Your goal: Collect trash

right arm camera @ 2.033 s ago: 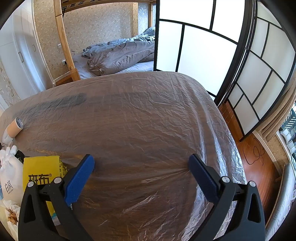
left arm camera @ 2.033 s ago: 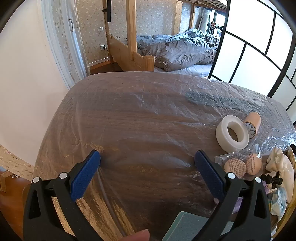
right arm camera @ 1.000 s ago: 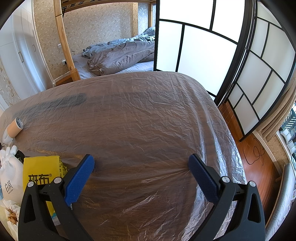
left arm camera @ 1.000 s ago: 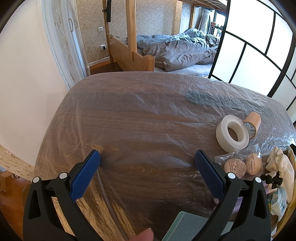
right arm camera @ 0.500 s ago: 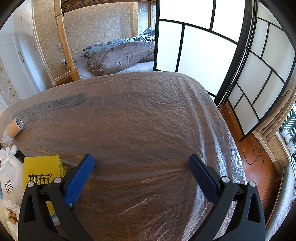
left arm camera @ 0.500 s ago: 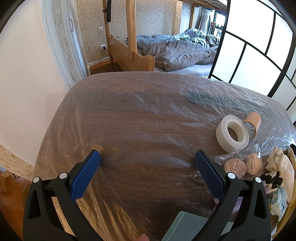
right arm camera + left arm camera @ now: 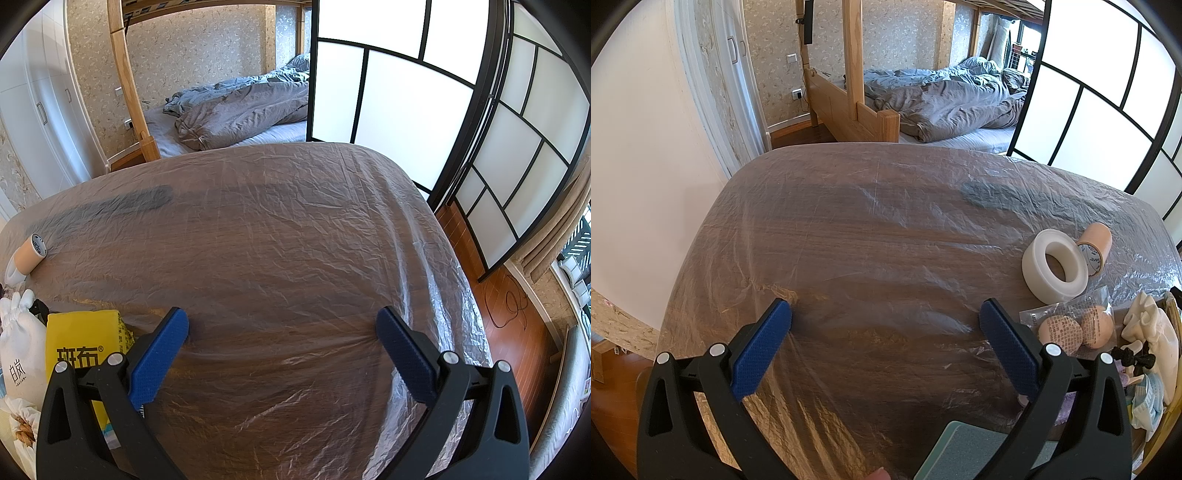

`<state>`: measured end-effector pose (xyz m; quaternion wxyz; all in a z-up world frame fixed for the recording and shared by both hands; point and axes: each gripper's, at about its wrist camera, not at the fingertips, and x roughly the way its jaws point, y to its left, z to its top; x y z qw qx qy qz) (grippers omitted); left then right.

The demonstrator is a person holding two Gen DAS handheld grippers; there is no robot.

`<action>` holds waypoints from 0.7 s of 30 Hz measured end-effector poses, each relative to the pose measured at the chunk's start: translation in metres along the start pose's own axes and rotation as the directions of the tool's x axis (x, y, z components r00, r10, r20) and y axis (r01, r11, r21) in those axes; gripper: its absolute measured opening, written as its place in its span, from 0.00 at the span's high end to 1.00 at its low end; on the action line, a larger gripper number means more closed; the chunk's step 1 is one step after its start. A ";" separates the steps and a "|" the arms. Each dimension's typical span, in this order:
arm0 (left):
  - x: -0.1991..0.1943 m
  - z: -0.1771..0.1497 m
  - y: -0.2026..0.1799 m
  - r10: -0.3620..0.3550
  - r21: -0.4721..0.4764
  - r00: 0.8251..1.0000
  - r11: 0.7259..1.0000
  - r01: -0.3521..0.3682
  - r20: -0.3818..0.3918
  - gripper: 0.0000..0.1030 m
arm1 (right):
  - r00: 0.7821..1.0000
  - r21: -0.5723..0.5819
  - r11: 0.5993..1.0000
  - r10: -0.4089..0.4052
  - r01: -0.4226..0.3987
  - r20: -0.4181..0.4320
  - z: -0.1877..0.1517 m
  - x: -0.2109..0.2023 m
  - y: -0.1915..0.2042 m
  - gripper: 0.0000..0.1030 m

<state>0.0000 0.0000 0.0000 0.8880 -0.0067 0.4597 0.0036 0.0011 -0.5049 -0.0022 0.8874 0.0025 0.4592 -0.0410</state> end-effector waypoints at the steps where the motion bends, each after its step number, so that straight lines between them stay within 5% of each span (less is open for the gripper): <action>1: 0.000 0.000 0.000 0.000 0.000 1.000 1.000 0.000 0.000 0.01 | 1.000 0.000 1.000 0.000 0.000 0.000 0.000 0.000 0.000 0.03; 21: -0.010 0.002 0.002 0.037 0.025 0.999 0.999 -0.037 0.036 0.01 | 1.000 0.019 1.000 0.010 -0.010 0.021 0.007 -0.018 -0.001 0.04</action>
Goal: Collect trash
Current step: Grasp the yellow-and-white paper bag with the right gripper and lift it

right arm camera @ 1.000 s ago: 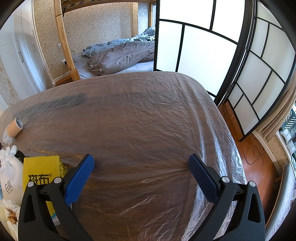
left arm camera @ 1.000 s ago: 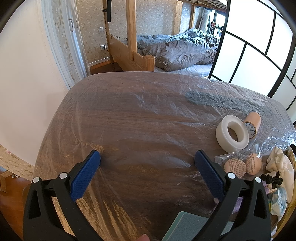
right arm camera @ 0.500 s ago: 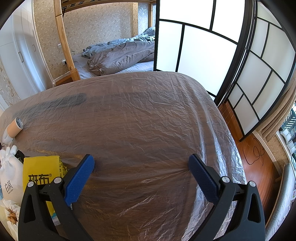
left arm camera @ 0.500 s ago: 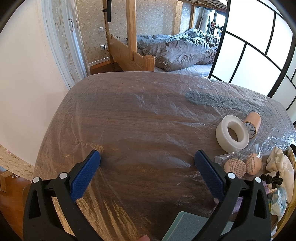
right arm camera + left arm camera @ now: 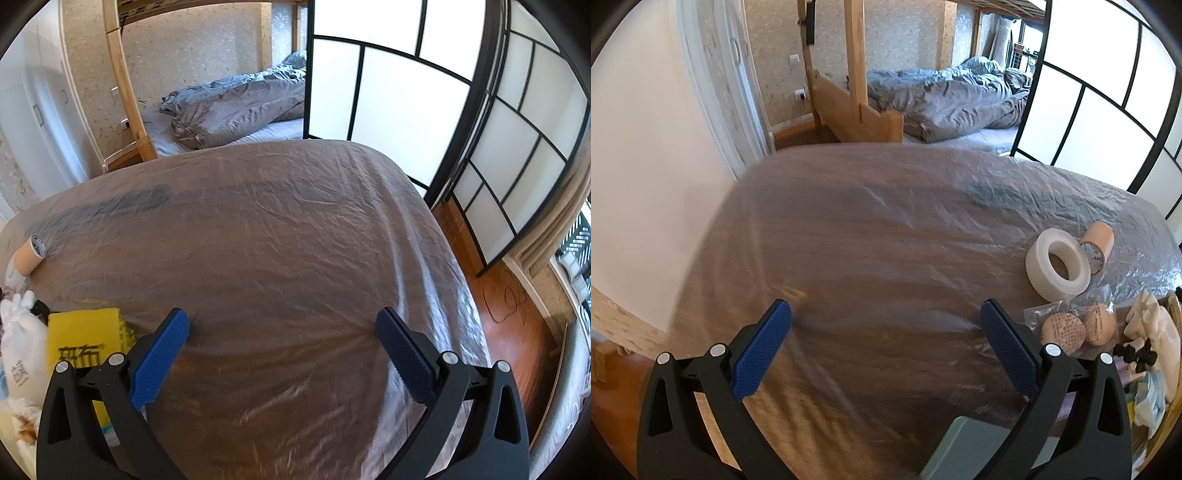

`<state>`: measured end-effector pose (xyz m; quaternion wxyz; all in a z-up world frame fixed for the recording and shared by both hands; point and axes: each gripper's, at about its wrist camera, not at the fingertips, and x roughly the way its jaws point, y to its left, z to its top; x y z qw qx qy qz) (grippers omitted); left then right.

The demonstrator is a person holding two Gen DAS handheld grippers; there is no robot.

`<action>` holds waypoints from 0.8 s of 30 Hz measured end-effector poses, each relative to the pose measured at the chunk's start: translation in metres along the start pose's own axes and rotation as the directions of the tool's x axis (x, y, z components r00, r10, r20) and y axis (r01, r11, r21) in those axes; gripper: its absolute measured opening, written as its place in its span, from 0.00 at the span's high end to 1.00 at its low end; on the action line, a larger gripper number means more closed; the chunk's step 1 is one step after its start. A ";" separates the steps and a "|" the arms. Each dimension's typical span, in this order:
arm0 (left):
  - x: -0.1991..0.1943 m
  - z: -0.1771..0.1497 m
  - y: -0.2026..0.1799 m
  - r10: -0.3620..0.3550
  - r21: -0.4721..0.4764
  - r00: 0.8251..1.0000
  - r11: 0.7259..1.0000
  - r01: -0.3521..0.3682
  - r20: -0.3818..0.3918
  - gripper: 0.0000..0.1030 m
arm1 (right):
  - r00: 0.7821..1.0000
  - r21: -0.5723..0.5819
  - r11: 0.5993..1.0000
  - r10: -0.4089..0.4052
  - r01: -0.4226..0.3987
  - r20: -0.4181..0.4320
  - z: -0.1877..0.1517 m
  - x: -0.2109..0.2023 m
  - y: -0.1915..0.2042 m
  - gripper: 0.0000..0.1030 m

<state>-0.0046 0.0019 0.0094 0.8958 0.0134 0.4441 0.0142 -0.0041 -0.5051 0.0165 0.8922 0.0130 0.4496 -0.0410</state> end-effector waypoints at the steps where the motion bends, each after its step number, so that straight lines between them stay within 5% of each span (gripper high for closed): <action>1: -0.011 0.000 0.001 0.015 0.015 0.999 1.000 -0.015 0.034 0.01 | 1.000 0.001 1.000 0.006 -0.006 0.030 0.002 -0.014 0.000 0.04; 6: -0.066 -0.010 0.003 -0.159 0.111 0.986 0.982 0.152 0.052 0.01 | 0.980 0.042 0.986 0.157 -0.163 0.127 -0.016 -0.098 0.005 0.04; 10: -0.073 -0.045 -0.015 -0.166 0.248 0.986 0.955 0.163 -0.010 0.01 | 0.975 0.006 0.980 0.199 -0.200 0.103 -0.047 -0.128 0.034 0.04; 19: -0.073 -0.065 -0.039 -0.236 0.309 0.970 0.920 0.242 -0.057 0.01 | 0.959 0.041 0.958 0.284 -0.284 -0.003 -0.090 -0.117 0.069 0.04; 24: -0.054 -0.062 -0.044 -0.264 0.301 0.962 0.913 0.275 -0.076 0.01 | 0.975 -0.031 0.975 0.221 -0.222 -0.024 -0.106 -0.109 0.091 0.04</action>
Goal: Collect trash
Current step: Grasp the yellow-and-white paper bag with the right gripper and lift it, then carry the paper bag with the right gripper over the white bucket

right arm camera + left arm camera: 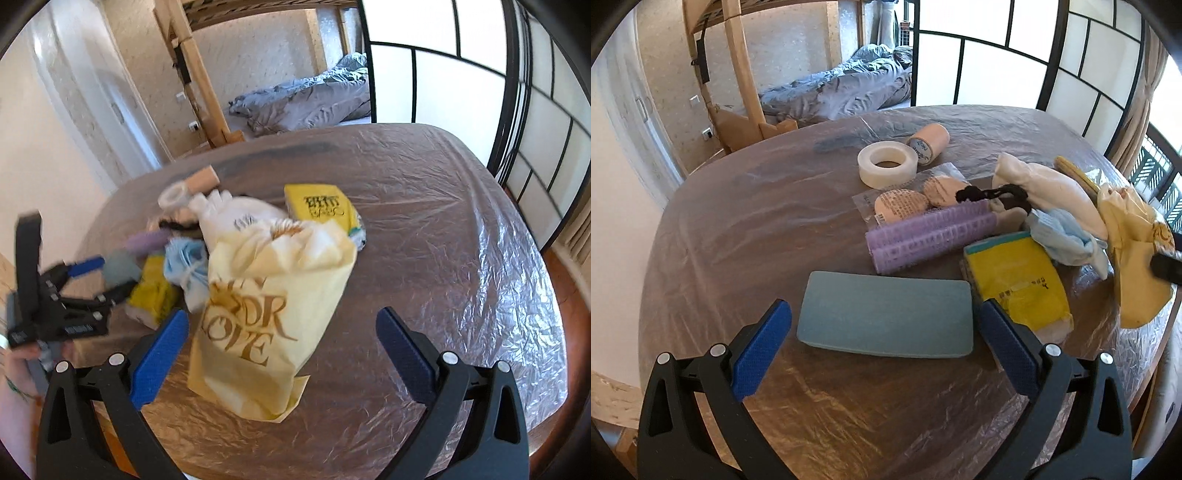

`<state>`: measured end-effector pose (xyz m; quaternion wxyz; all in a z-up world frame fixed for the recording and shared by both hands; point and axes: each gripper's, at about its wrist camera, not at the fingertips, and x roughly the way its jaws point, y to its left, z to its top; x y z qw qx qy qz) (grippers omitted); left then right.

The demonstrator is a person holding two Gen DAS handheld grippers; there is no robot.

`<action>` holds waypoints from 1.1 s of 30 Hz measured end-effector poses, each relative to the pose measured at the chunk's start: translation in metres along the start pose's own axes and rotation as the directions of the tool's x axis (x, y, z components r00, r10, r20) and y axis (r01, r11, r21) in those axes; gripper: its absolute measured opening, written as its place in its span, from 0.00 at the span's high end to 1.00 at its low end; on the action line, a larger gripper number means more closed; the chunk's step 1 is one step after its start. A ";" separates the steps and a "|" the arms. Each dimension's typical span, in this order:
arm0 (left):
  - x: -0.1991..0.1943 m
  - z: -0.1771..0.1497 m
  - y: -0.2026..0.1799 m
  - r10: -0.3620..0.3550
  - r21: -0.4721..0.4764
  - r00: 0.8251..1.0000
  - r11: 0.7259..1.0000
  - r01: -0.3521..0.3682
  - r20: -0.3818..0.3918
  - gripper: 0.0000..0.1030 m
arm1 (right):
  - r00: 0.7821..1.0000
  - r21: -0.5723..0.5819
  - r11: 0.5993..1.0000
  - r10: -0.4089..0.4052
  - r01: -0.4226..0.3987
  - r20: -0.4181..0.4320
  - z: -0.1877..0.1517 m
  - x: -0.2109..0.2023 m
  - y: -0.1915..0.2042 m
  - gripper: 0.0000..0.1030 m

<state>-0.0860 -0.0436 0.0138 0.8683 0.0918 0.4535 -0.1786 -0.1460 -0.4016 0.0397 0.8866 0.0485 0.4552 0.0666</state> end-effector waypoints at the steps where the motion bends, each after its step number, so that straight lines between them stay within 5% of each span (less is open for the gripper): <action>1: 0.002 0.001 0.003 -0.011 -0.007 1.000 1.000 0.011 -0.007 0.01 | 1.000 -0.003 1.000 -0.006 0.006 -0.006 -0.002 0.003 0.001 0.04; 12: 0.002 -0.011 0.006 -0.003 0.057 1.000 0.998 0.003 -0.006 0.01 | 1.000 -0.028 0.999 -0.026 0.026 0.004 0.000 0.014 0.004 0.05; 17: 0.000 -0.015 0.002 0.002 0.052 1.000 0.999 -0.003 0.019 0.11 | 0.999 -0.010 0.999 0.051 -0.051 -0.011 0.002 0.016 0.002 0.45; 25: -0.026 -0.023 0.002 0.059 -0.005 0.996 0.998 -0.059 0.072 0.11 | 0.997 -0.034 0.997 0.067 -0.066 0.029 -0.008 -0.013 0.002 0.50; 33: -0.063 -0.039 -0.007 0.041 -0.109 0.993 0.994 -0.029 0.111 0.11 | 0.994 -0.047 0.994 0.099 -0.096 0.050 -0.021 -0.043 0.012 0.50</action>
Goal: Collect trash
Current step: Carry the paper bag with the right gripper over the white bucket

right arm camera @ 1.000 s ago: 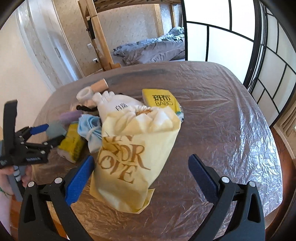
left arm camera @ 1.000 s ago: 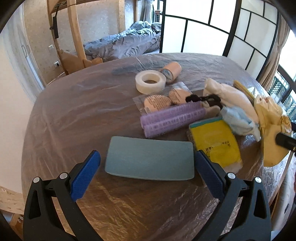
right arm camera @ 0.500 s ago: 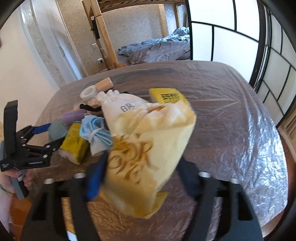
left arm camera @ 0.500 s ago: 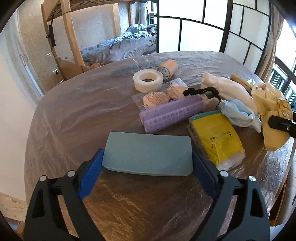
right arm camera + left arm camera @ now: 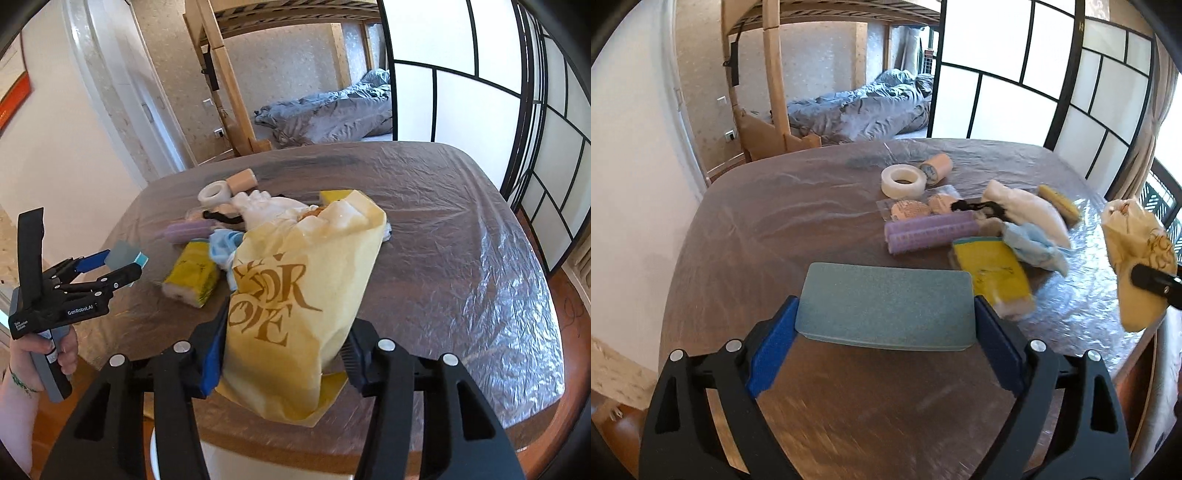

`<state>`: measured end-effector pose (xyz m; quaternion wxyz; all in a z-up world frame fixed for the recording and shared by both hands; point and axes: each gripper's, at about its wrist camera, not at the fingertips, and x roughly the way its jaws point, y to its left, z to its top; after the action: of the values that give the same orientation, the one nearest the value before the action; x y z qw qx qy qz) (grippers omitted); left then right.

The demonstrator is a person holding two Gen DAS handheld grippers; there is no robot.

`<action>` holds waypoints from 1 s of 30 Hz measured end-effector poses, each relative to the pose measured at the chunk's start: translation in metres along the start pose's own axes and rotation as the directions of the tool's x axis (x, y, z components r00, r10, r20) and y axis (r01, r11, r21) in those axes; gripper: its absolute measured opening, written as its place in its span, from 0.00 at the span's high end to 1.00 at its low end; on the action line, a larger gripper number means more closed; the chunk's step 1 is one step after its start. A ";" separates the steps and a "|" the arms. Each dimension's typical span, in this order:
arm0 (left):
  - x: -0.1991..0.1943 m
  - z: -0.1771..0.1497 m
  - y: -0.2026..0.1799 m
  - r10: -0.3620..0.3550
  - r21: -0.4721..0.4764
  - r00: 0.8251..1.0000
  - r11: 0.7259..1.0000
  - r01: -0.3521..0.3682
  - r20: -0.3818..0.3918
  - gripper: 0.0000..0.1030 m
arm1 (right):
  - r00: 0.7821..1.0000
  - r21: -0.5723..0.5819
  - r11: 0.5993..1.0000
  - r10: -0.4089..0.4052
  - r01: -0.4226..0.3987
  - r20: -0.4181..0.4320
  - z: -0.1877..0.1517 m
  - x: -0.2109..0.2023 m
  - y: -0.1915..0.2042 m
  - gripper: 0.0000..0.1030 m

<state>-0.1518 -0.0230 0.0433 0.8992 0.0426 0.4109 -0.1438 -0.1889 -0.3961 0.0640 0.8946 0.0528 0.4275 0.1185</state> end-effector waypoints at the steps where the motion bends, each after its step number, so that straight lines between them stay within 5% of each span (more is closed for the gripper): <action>1: -0.005 -0.003 -0.004 -0.002 -0.006 1.000 1.000 0.002 0.003 0.11 | 1.000 0.001 1.000 -0.002 0.002 0.001 -0.002 -0.002 0.002 0.50; 17: -0.075 -0.073 -0.069 0.004 -0.056 1.000 0.998 -0.003 0.022 0.11 | 0.995 -0.012 0.996 0.088 -0.088 -0.038 -0.086 -0.055 0.032 0.50; 30: -0.085 -0.146 -0.116 0.035 -0.117 0.997 0.992 -0.042 -0.064 0.11 | 0.980 -0.047 0.990 0.128 -0.136 -0.153 -0.159 -0.078 0.013 0.50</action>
<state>-0.3445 -0.0861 0.0161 0.8897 0.0017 0.4454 -0.1006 -0.3618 -0.4047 0.0248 0.8513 0.0465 0.4855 0.1934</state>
